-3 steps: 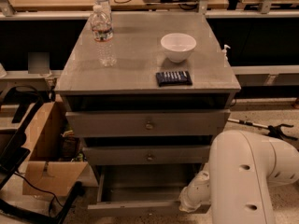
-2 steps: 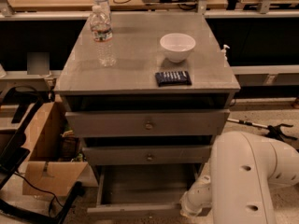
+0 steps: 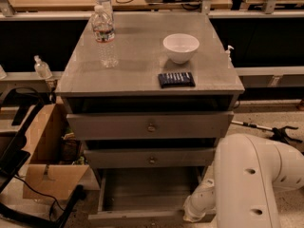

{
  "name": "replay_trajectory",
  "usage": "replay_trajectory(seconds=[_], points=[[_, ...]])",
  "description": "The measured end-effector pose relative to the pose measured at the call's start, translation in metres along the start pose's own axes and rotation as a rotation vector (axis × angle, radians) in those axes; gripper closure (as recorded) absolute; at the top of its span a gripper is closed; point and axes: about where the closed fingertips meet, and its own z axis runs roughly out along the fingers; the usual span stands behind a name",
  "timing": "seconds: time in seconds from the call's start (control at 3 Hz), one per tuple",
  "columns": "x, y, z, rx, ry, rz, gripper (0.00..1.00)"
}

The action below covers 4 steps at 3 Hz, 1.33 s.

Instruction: Open bottom drawer

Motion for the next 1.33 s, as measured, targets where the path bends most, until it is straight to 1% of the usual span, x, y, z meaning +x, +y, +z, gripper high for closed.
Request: replay_trajectory(seconds=[1.33], points=[[0.0000, 0.0001, 0.0000, 0.000, 0.000, 0.000, 1.00]])
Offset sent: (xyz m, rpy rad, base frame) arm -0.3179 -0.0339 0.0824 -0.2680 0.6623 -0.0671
